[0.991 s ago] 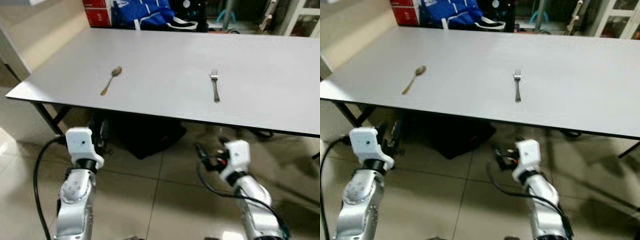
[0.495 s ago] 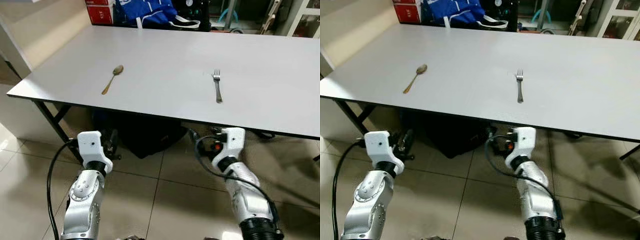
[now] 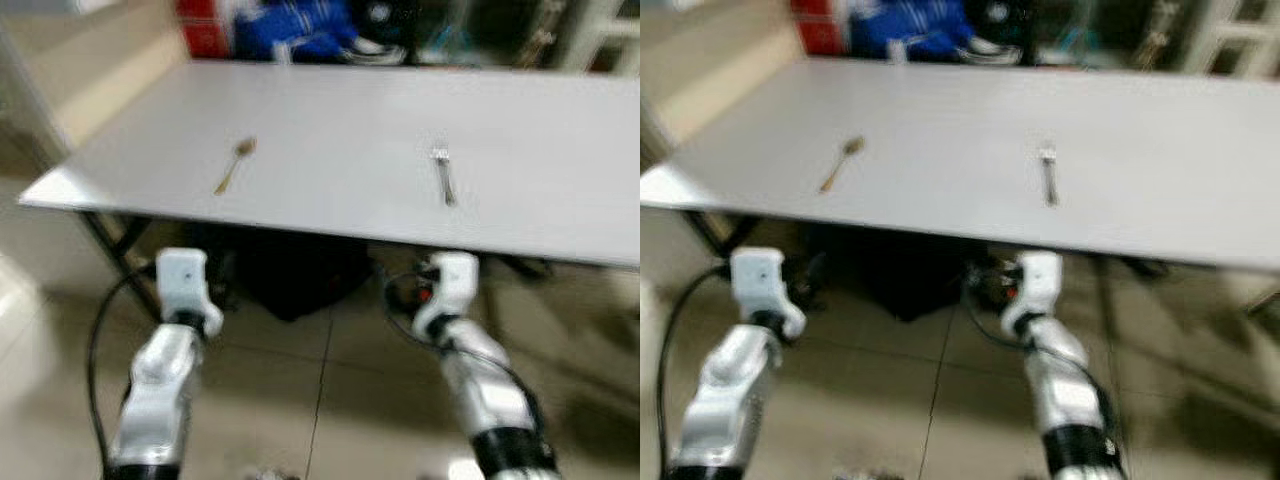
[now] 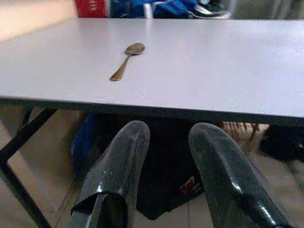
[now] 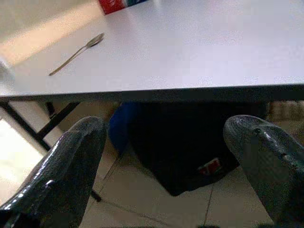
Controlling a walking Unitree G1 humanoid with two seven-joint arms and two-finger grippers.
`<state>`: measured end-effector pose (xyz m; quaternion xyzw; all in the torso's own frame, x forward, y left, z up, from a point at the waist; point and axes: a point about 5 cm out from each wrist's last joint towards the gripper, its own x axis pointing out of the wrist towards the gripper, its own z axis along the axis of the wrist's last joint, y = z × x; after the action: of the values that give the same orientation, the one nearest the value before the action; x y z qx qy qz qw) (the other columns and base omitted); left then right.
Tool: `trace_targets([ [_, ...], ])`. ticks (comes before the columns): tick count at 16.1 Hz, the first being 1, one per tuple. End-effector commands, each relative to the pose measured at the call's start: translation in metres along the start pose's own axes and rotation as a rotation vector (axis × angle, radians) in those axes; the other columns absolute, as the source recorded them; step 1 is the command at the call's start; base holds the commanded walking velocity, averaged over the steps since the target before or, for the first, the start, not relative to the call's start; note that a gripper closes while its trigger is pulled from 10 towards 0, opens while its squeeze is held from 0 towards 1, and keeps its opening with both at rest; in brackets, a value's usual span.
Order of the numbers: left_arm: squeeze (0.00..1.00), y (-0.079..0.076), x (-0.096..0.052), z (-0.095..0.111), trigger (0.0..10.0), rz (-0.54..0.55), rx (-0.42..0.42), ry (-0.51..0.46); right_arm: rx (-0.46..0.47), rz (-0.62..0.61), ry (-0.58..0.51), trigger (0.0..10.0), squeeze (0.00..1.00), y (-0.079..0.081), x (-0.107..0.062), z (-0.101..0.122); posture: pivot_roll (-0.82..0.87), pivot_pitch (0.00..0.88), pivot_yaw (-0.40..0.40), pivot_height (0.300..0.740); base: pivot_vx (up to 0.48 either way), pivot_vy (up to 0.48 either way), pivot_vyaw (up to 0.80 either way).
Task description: Setting the table
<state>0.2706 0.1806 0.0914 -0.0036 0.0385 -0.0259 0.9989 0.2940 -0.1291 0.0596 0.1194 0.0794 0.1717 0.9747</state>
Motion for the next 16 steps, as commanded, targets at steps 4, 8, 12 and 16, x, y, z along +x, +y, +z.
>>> trace_targets([
  [4, 0.00, -0.006, 0.004, -0.002, 10.0, -0.024, -0.015, 0.020, -0.058, -0.025, 0.032, 10.0, 0.00, -0.012, -0.001, -0.004, -0.15, 0.000, 0.086, 0.731, 0.000, 0.480, -0.60],
  [8, 0.00, -0.004, 0.005, -0.004, 10.0, -0.011, -0.017, 0.025, -0.041, -0.027, 0.050, 10.0, 0.00, -0.016, -0.003, -0.011, -0.15, 0.000, 0.087, 0.731, 0.000, 0.480, 0.00],
  [12, 0.00, -0.006, 0.008, -0.003, 10.0, 0.017, -0.036, 0.021, -0.022, -0.027, 0.060, 10.0, 0.00, -0.019, -0.002, -0.013, -0.15, 0.000, 0.088, 0.731, 0.000, 0.480, 0.00],
  [16, 0.00, -0.005, 0.010, -0.002, 10.0, 0.032, -0.043, 0.015, -0.017, -0.006, 0.065, 10.0, 0.00, -0.016, 0.000, -0.015, -0.14, 0.000, 0.083, 0.731, 0.000, 0.480, 0.00],
])
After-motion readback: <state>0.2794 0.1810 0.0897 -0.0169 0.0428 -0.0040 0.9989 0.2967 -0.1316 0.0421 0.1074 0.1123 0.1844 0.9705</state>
